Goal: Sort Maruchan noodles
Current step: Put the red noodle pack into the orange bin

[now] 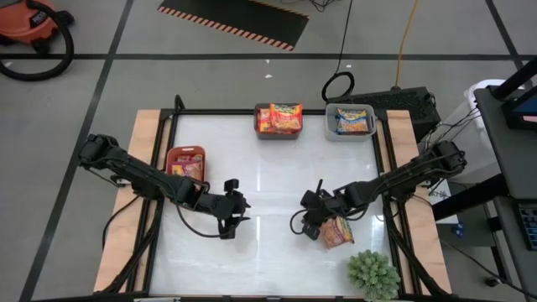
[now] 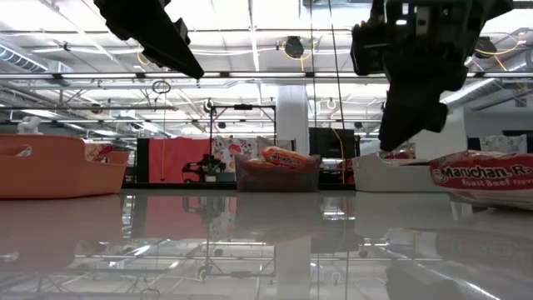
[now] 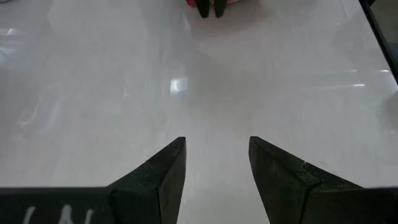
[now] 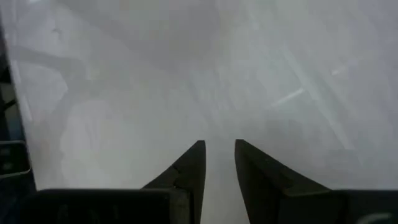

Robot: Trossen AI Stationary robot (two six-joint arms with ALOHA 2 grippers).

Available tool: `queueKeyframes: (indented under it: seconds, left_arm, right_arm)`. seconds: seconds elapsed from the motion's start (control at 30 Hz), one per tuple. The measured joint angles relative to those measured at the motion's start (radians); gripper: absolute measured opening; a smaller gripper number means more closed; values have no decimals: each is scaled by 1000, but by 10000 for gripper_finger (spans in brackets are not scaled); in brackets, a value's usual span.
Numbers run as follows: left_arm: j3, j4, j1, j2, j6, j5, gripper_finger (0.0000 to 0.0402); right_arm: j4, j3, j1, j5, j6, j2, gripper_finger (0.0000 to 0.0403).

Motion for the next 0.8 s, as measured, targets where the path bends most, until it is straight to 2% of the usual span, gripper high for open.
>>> queueKeyframes:
  seconds: [0.13, 0.3, 0.47, 0.63, 0.8]
  left_arm:
    - [0, 2, 0, 0, 4, 0, 182]
    - [0, 2, 0, 0, 16, 0, 182]
    - [0, 1, 0, 0, 16, 0, 182]
    - [0, 1, 0, 0, 15, 0, 182]
    - [0, 1, 0, 0, 15, 0, 182]
  right_arm:
    - [-28, 7, 0, 9, -4, -1, 82]
    - [-190, 10, 0, 37, 71, -3, 85]
    - [-266, 10, -3, 110, 107, -3, 108]
    - [-275, 10, -9, 101, 109, -3, 140]
    - [-278, 5, 3, 27, 152, -3, 150]
